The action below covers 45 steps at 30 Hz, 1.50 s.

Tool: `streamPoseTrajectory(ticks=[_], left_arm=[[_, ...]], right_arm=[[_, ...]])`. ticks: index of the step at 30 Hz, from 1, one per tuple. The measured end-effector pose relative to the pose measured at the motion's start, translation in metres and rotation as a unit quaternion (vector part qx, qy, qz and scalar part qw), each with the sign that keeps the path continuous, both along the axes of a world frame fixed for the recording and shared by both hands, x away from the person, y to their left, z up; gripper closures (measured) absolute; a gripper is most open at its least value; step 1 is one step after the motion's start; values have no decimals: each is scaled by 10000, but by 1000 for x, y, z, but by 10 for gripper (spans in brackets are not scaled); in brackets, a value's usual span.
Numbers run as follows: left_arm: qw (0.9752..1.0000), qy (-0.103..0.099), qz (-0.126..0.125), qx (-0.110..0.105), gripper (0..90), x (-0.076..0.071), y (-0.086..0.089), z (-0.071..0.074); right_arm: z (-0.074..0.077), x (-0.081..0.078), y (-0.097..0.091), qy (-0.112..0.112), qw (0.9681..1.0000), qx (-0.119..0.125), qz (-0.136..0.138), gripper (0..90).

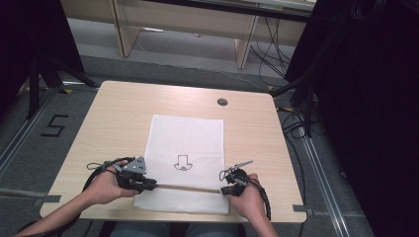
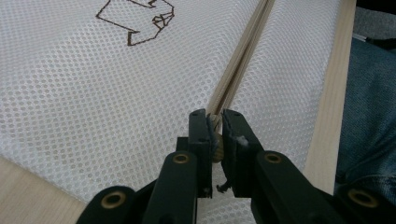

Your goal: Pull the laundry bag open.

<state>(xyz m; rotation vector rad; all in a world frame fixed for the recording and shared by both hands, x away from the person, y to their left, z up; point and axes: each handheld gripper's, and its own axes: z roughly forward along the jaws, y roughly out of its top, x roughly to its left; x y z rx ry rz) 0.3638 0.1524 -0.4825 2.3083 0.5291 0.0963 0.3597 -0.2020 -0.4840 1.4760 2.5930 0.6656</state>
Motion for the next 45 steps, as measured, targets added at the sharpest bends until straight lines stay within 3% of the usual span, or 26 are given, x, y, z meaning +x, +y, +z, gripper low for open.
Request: streamPoseTrajectory(ticks=[2, 6, 8, 13, 17, 18, 29, 34, 35, 36, 43, 45], left_arm=[[9999, 8, 72, 98, 824, -2, 0, 0], [9999, 90, 117, -61, 823, -2, 3, -1], [9999, 39, 103, 49, 824, -2, 4, -1], [9997, 129, 173, -95, 823, -3, 6, -1], [9999, 60, 119, -9, 823, -1, 8, -1], [9998, 129, 173, -56, 824, -3, 7, -1], [9999, 88, 105, -16, 823, -1, 8, -1], [9997, 161, 166, -83, 824, -2, 8, -1], [9997, 158, 164, -95, 823, -2, 9, -1], [9997, 161, 160, -100, 824, -2, 9, -1], [9998, 124, 176, -10, 823, -2, 12, -1], [9996, 163, 209, -81, 823, -2, 13, -1]], right_arm=[[0, 0, 0, -1, 10000, 0, 0, 900], [0, 0, 0, 4, 10000, 6, 0, 900], [0, 0, 0, -7, 10000, 2, 15, 900], [0, 0, 0, 3, 10000, 4, -4, 900], [0, 0, 0, 5, 10000, 6, -4, 900], [0, 0, 0, 4, 10000, 5, -2, 900], [0, 0, 0, -10, 10000, 9, 5, 900], [0, 0, 0, -4, 10000, 21, -5, 900], [1, -1, 1, 94, 9999, 27, -91, 900], [0, 0, -1, -11, 10000, 5, 14, 900], [0, 0, -1, -12, 10000, 4, 12, 900], [1, -1, 1, 108, 9999, 23, -100, 900]])
